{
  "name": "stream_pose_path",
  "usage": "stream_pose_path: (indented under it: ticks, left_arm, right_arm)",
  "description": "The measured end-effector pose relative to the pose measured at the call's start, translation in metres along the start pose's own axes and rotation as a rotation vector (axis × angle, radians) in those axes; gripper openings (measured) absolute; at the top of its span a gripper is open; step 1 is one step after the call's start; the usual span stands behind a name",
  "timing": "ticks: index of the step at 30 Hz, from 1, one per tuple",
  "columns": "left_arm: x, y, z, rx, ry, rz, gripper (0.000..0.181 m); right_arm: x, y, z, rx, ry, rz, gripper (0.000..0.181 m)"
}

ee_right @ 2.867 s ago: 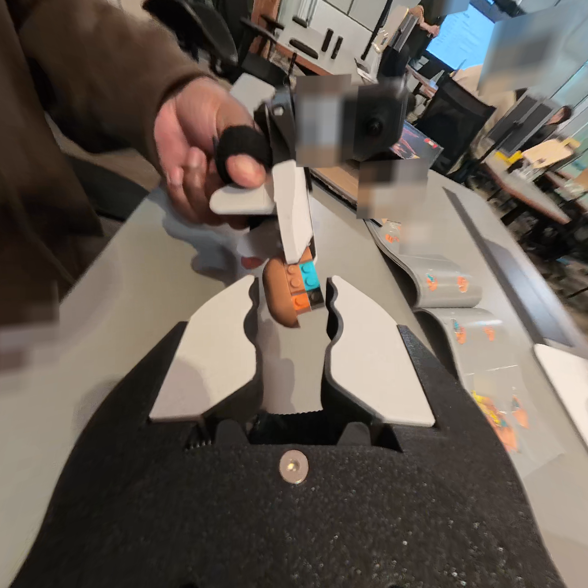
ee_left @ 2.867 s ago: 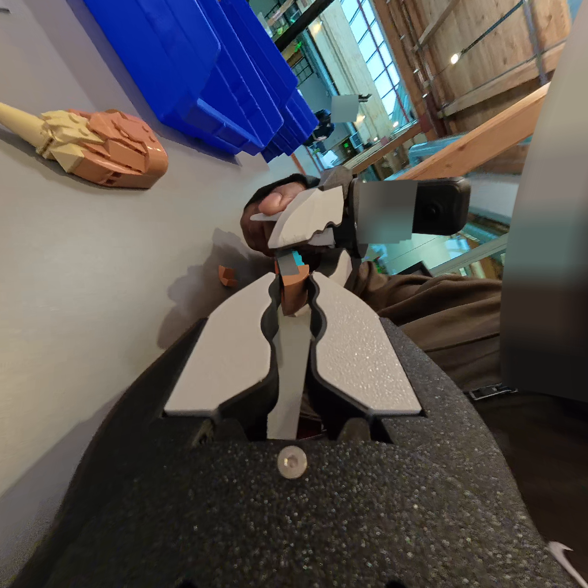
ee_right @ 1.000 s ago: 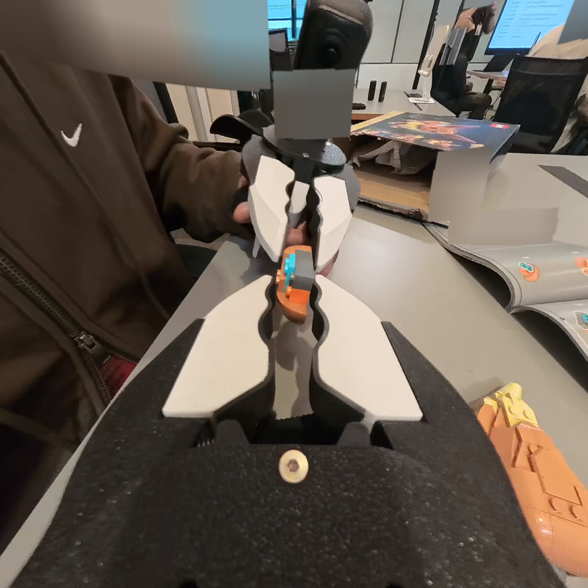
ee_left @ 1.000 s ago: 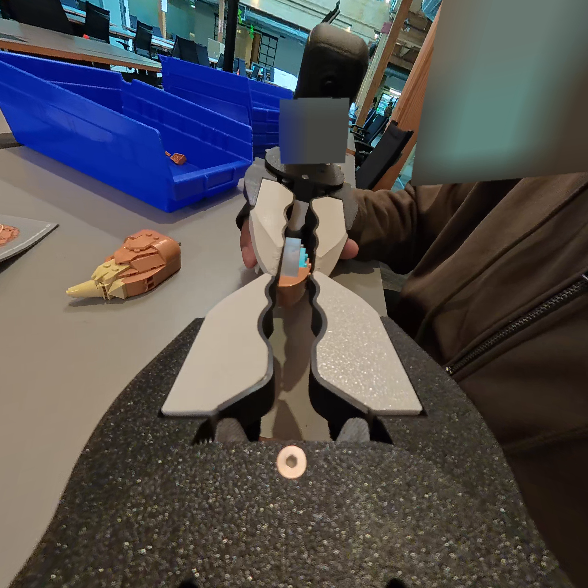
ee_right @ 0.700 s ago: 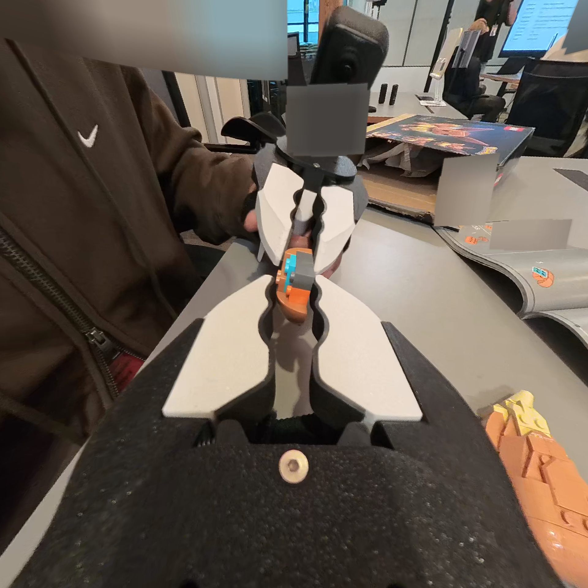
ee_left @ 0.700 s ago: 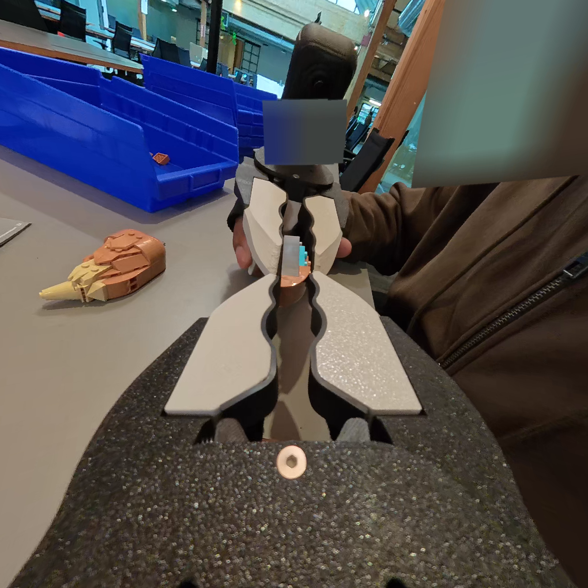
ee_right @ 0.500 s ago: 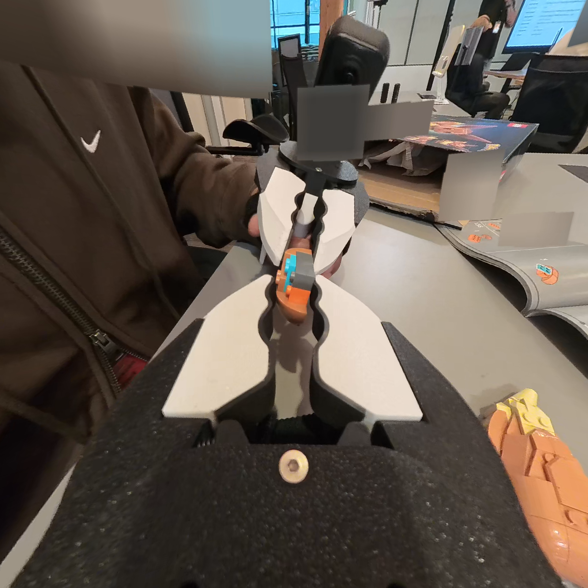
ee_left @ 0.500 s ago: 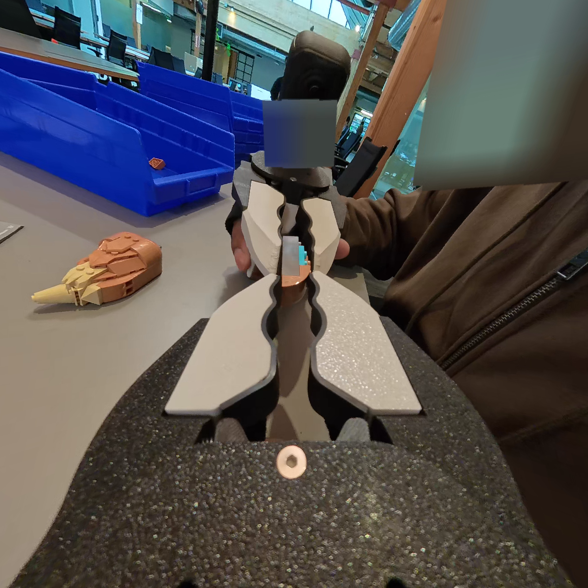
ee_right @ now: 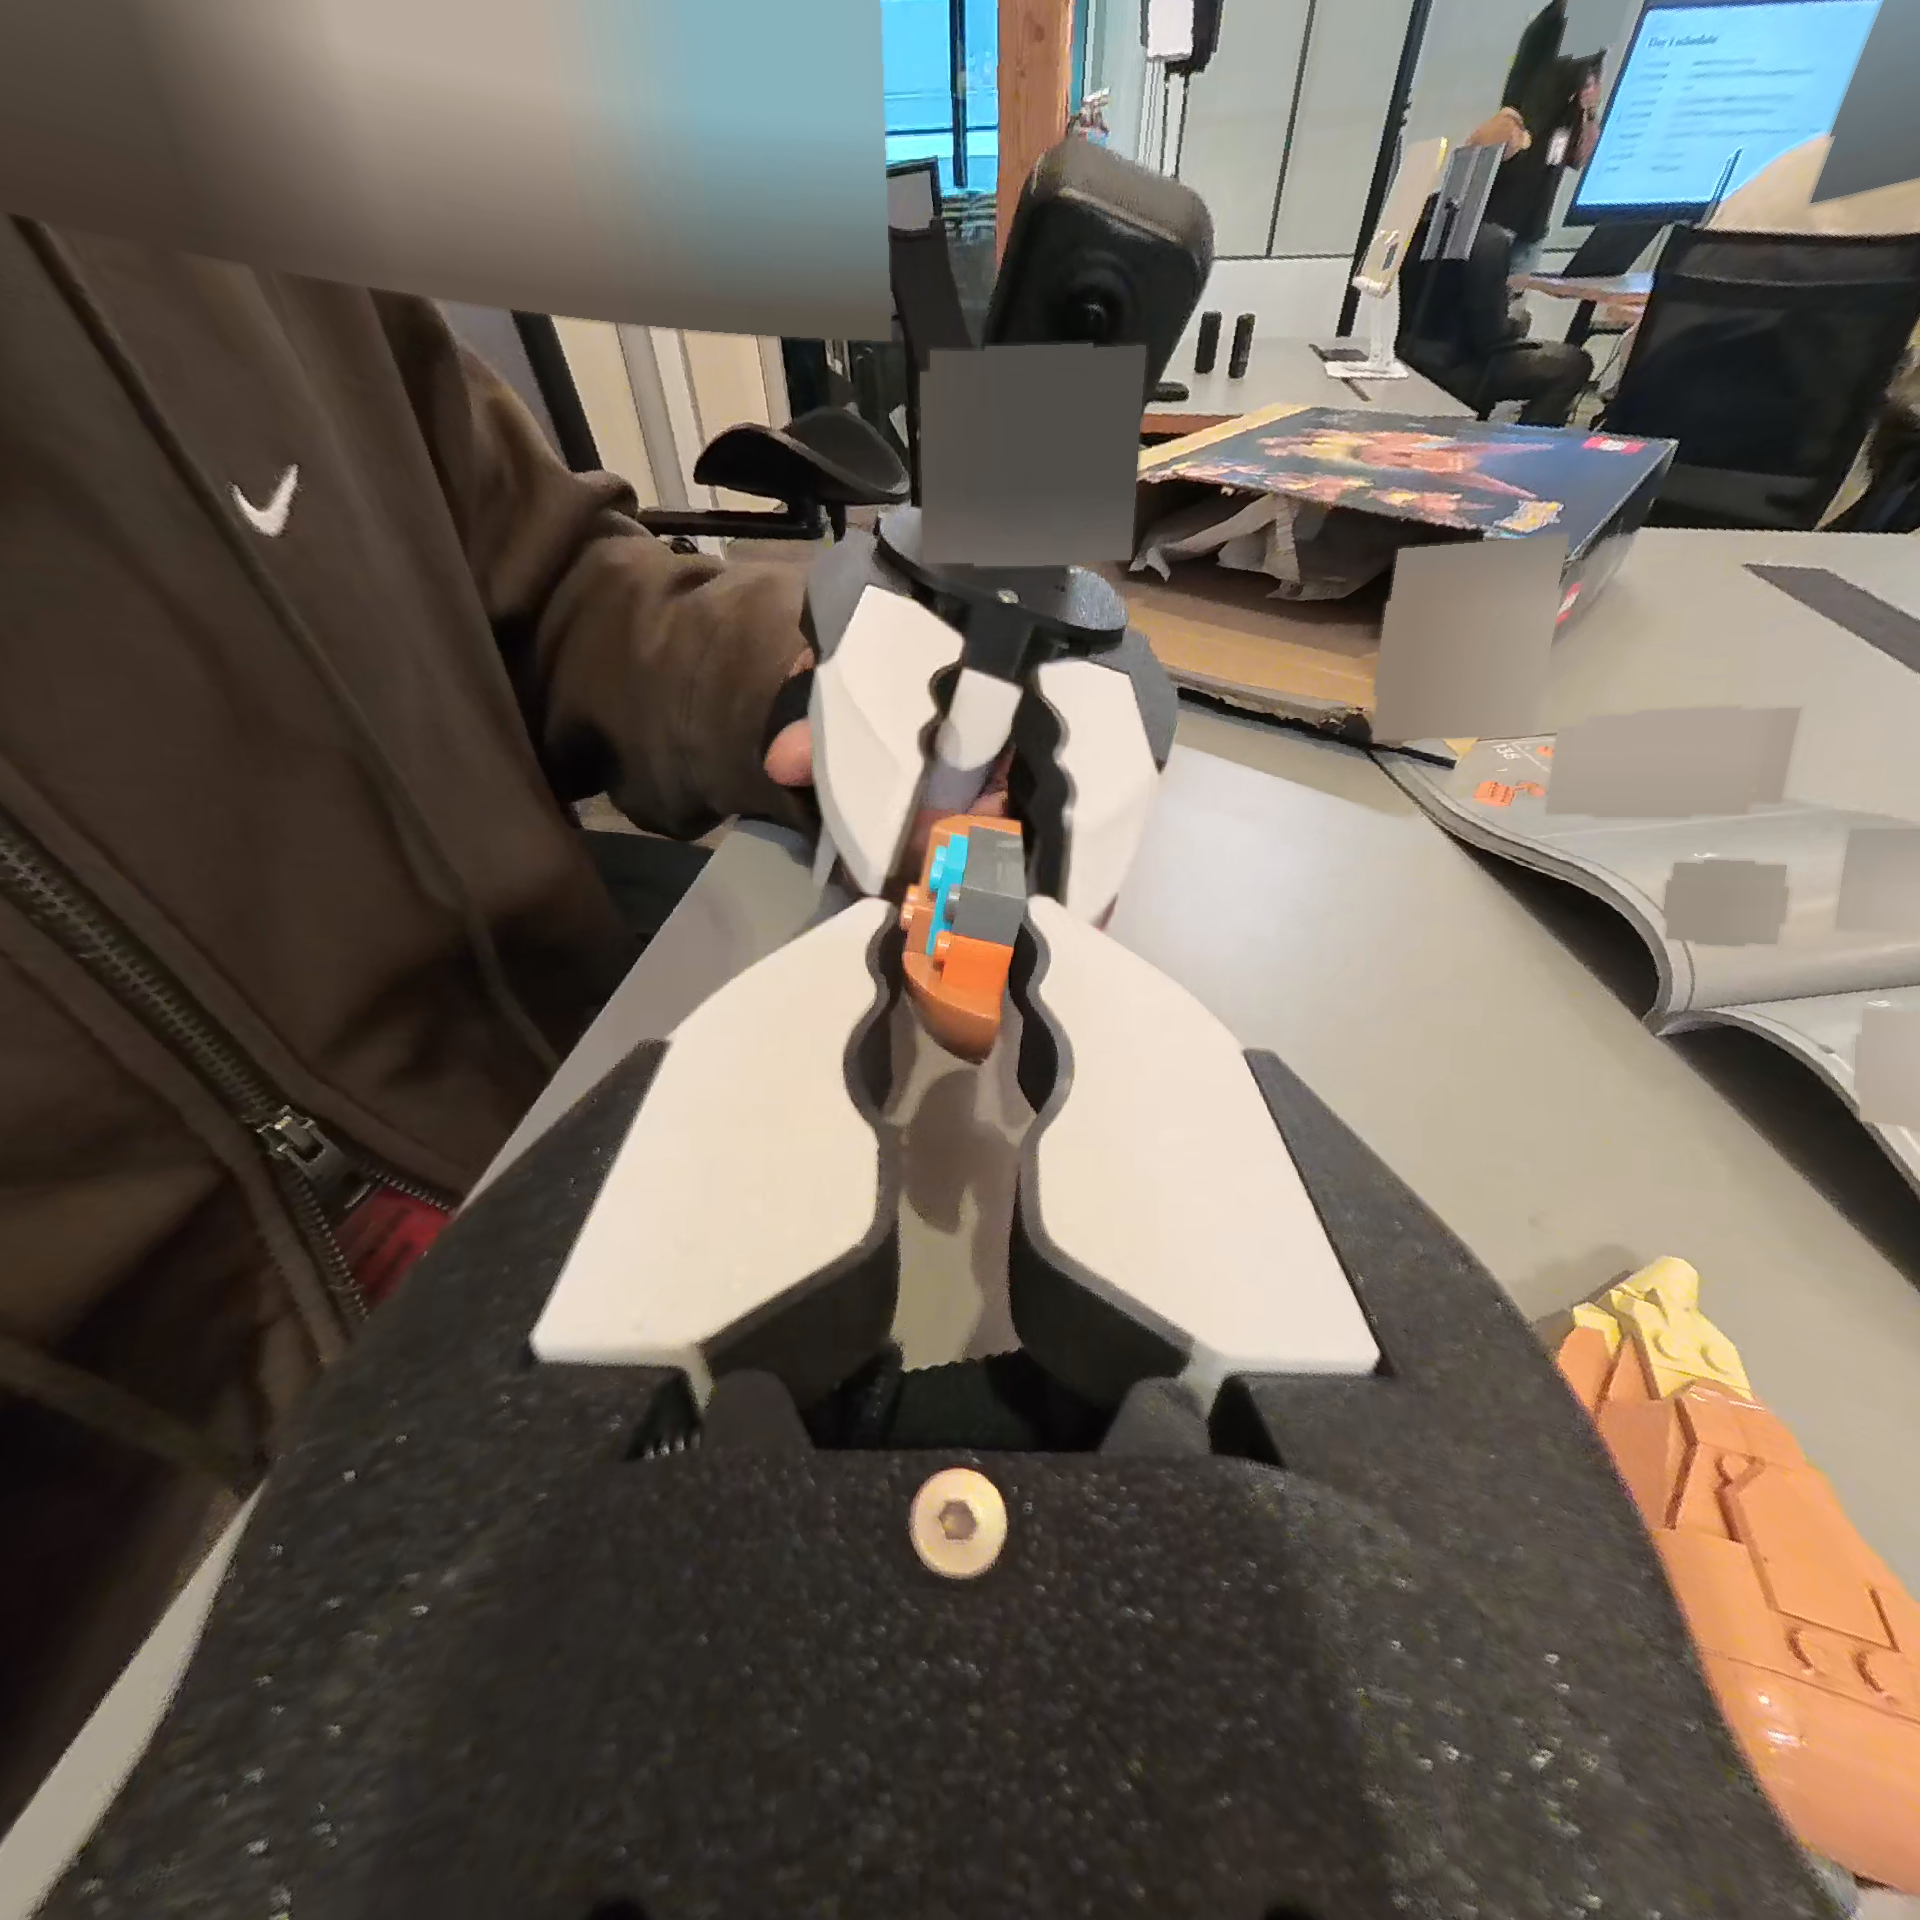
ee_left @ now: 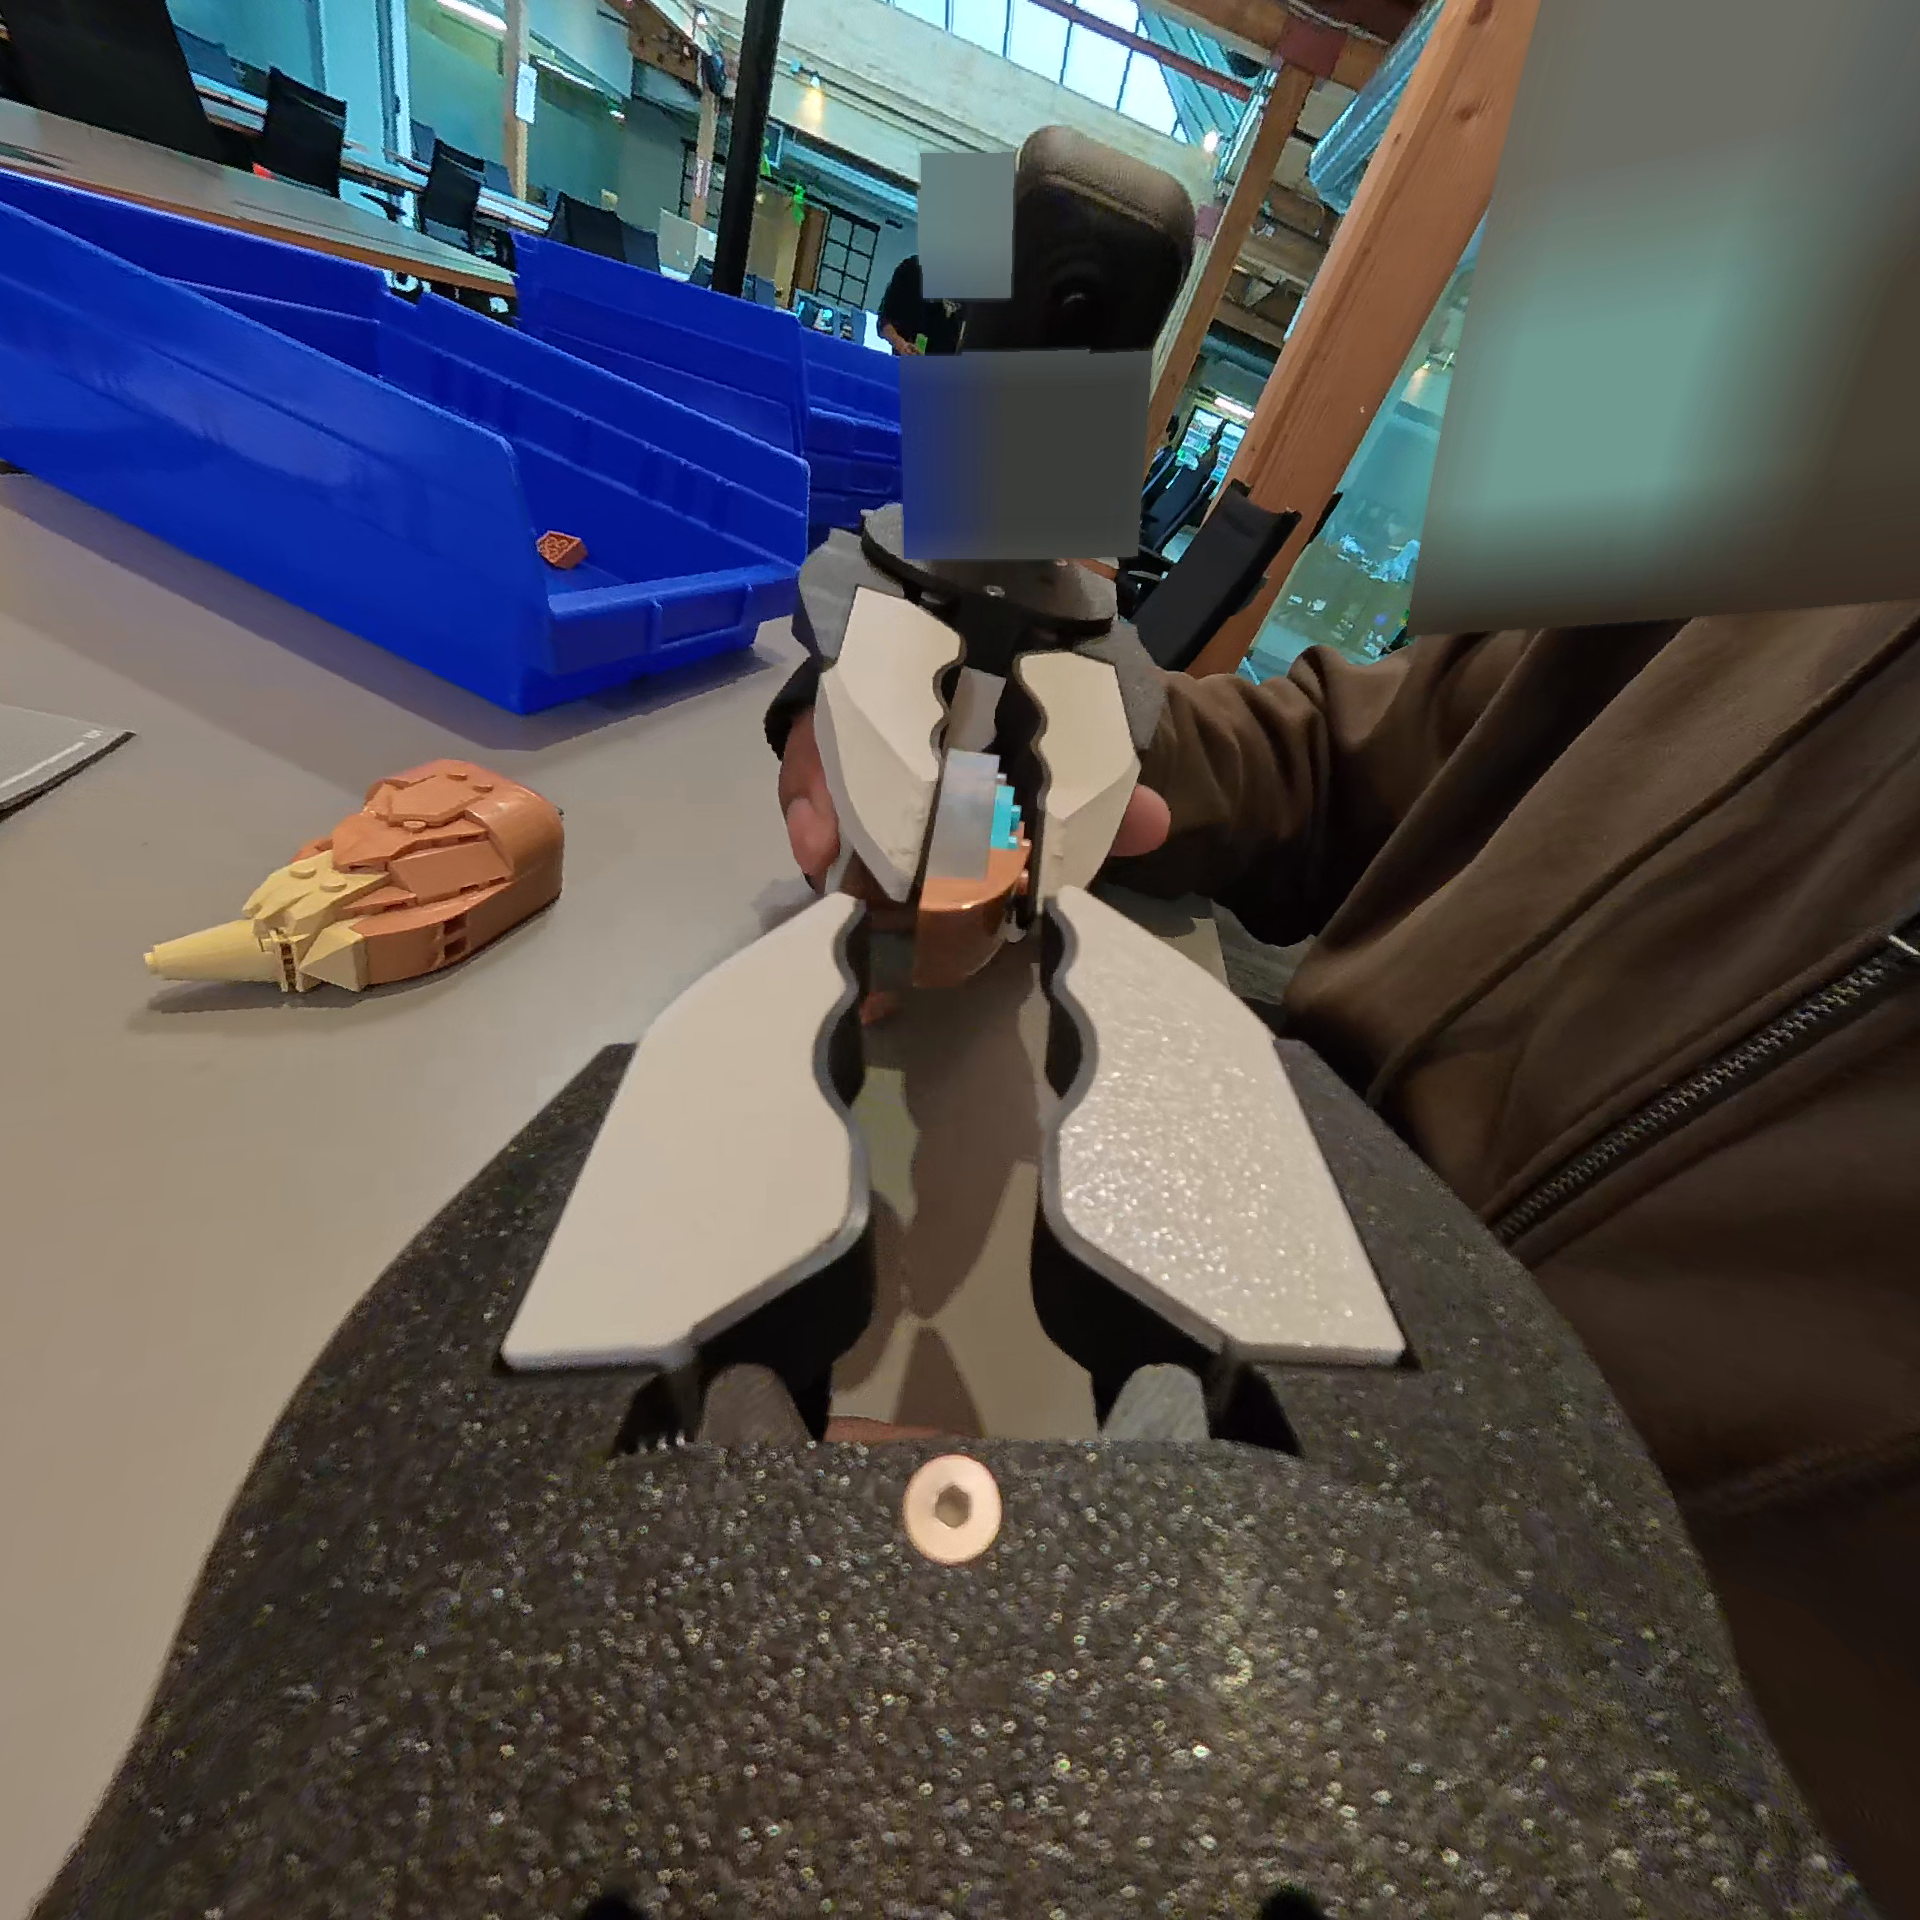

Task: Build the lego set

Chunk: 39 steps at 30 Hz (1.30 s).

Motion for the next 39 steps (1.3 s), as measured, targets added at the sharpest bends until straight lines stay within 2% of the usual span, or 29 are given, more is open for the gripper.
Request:
stream_pose_path:
  ticks: [2,5,11,14,15,22,25,30,33,39]
  left_arm:
    - [0.002,0.0,0.001,0.004,-0.011,-0.001,0.036]
    - [0.003,-0.001,0.002,0.008,-0.019,-0.023,0.026]
    - [0.003,-0.002,0.007,-0.026,-0.027,-0.051,0.023]
    - [0.002,-0.004,0.01,-0.052,-0.032,-0.084,0.017]
    - [0.001,-0.005,0.011,-0.065,-0.029,-0.094,0.016]
    - [-0.002,-0.007,0.015,-0.088,-0.022,-0.116,0.016]
    - [-0.002,-0.007,0.016,-0.073,-0.014,-0.102,0.016]
    - [-0.002,-0.008,0.017,-0.085,0.006,-0.111,0.017]
    - [0.003,-0.008,0.018,-0.09,0.008,-0.093,0.027]
    - [0.007,-0.007,0.02,-0.076,0.005,-0.075,0.019]
  right_arm:
    - [0.0,0.0,-0.001,0.007,0.006,-0.006,0.02]
    - [0.001,0.001,-0.002,0.013,0.015,0.005,0.02]
    - [-0.001,-0.001,-0.006,0.04,0.041,0.0,0.02]
    - [-0.003,-0.001,-0.009,0.047,0.079,0.018,0.035]
    - [-0.004,-0.001,-0.01,0.048,0.082,0.02,0.035]
    - [-0.012,-0.003,-0.017,0.111,0.105,0.024,0.032]
    - [-0.013,-0.002,-0.018,0.147,0.086,0.025,0.02]
    - [-0.013,-0.002,-0.018,0.159,0.083,0.008,0.019]
    - [-0.011,0.0,-0.019,0.162,0.087,0.011,0.019]
    - [-0.011,-0.001,-0.018,0.133,0.096,0.025,0.019]
Point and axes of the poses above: each gripper's, where its closed fingertips meet, x out along the fingers, y out of its underside, z = x × y across the jaws, the point moved 8 cm from there along -x, back along the fingers, and after that the axes turned 7 degrees about y, right-handed, at the moved point
